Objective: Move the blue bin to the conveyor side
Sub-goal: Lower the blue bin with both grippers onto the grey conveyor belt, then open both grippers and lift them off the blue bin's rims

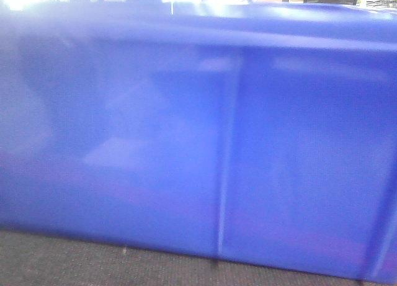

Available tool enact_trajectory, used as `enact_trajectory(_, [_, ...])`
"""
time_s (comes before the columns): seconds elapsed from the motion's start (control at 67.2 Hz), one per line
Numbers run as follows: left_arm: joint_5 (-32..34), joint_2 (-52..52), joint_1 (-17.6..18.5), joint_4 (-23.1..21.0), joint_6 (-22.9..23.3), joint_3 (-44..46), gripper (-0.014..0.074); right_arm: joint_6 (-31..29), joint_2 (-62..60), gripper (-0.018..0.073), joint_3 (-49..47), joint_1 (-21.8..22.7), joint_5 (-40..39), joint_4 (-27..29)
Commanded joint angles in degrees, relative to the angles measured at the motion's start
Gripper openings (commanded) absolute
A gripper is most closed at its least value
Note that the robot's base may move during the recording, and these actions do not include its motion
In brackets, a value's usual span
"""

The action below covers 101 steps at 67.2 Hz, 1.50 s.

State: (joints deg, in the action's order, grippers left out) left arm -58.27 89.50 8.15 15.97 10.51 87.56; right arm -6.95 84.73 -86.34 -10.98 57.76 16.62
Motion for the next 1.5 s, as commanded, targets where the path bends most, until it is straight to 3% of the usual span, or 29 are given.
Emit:
enact_trajectory(0.0, [1.4, -0.5, 0.0, 0.3, 0.2, 0.6, 0.0619, -0.6, -0.1, 0.0408, -0.3, -0.1, -0.3, -0.3])
enact_trajectory(0.074, [0.4, -0.6, 0.0, 0.2, 0.2, 0.8, 0.058, -0.6, -0.3, 0.0579, -0.3, -0.1, 0.5, -0.3])
enact_trajectory(0.283, [-1.0, -6.6, 0.0, -0.2, 0.0, 0.8, 0.0556, -0.6, -4.1, 0.0527, -0.3, -0.1, 2.0, -0.3])
enact_trajectory(0.417, [-0.3, -15.4, 0.0, -0.2, -0.3, 0.7, 0.0552, -0.6, -9.4, 0.0368, -0.3, -0.1, 2.0, -0.3])
enact_trajectory(0.536, [1.3, -23.1, 0.0, -0.2, -0.9, -0.6, 0.05, -0.6, -14.7, 0.0109, 0.4, -0.1, 1.3, -0.3])
enact_trajectory(0.655, [3.5, -31.5, 0.0, -0.2, -0.9, -4.7, 0.0312, -0.6, -21.1, -0.0079, 4.8, -0.1, -1.0, -0.3])
enact_trajectory(0.833, [9.1, -44.9, 0.0, -0.2, -0.9, -16.7, -0.0041, -0.6, -33.7, -0.0069, 18.7, -0.1, -9.0, -0.7])
enact_trajectory(0.937, [12.4, -53.1, 0.0, -0.2, -0.9, -24.8, 0.0005, -0.6, -41.8, -0.0069, 28.6, -0.1, -15.6, -2.9])
enact_trajectory(1.264, [22.3, -73.8, 0.0, -0.2, -0.9, -48.4, 0.0004, -0.6, -67.7, -0.0069, 53.7, -0.1, -30.0, -7.7])
enact_trajectory(1.488, [27.0, -83.0, 0.0, -0.2, -0.9, -57.5, 0.0004, -0.6, -82.2, -0.0069, 63.0, -0.1, -32.5, -7.7])
